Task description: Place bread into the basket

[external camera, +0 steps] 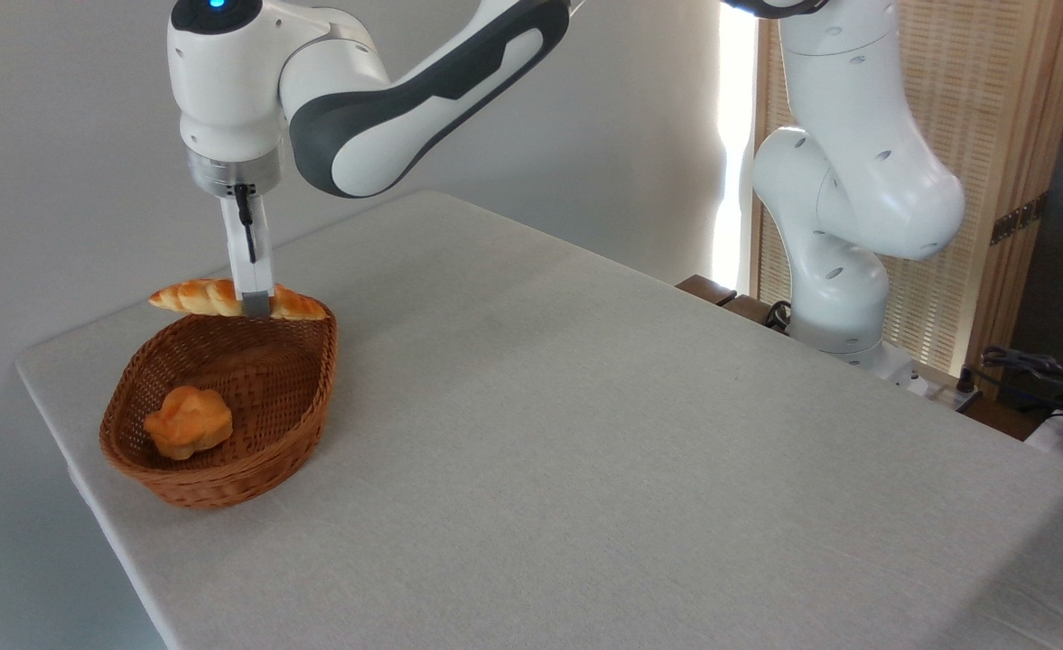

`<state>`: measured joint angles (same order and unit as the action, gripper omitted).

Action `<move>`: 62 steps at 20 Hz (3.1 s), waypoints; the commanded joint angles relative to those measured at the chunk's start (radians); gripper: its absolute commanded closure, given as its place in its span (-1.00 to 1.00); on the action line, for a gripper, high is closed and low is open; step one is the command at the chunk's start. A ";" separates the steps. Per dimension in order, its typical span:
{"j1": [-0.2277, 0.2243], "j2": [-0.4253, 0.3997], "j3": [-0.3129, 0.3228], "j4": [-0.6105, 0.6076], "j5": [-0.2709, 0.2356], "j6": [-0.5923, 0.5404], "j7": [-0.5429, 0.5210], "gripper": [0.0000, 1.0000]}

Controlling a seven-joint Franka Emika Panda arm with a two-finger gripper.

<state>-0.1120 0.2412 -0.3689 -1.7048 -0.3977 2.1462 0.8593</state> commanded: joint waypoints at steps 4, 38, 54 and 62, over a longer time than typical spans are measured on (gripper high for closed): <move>0.000 0.016 -0.002 0.011 0.005 0.009 0.015 -1.00; 0.034 -0.218 0.401 0.152 0.321 -0.562 -0.149 -1.00; 0.034 -0.238 0.403 0.151 0.378 -0.545 -0.135 -1.00; 0.034 -0.238 0.403 0.151 0.378 -0.551 -0.135 -1.00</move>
<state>-0.0722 0.0069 0.0317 -1.5591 -0.0375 1.6134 0.7263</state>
